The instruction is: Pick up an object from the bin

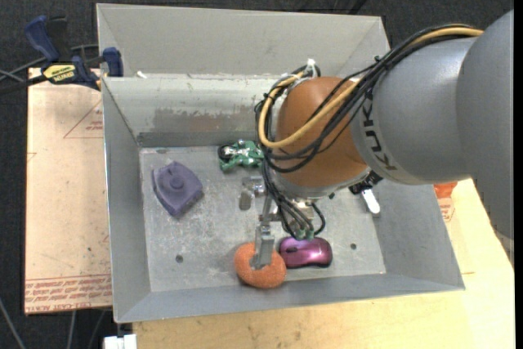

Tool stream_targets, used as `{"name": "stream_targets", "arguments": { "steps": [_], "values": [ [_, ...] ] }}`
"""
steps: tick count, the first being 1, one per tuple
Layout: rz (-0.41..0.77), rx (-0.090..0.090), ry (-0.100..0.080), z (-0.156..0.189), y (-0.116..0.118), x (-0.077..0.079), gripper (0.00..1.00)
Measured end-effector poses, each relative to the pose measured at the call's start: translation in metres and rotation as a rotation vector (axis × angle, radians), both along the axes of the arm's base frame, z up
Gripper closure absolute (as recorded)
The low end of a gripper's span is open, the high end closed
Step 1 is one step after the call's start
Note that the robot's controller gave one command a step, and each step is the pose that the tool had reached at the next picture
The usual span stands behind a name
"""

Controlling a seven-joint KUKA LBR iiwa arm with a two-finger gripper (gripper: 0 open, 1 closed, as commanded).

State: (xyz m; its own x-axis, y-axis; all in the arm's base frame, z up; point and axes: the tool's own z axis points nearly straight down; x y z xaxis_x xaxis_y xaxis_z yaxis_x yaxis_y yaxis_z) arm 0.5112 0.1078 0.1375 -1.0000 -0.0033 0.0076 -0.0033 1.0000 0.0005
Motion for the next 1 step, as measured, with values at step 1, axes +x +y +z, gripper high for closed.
{"name": "stream_targets", "arguments": {
  "steps": [1],
  "values": [
    [-0.003,0.001,-0.007,0.0041,-0.0005,0.0019,0.0]
  ]
}}
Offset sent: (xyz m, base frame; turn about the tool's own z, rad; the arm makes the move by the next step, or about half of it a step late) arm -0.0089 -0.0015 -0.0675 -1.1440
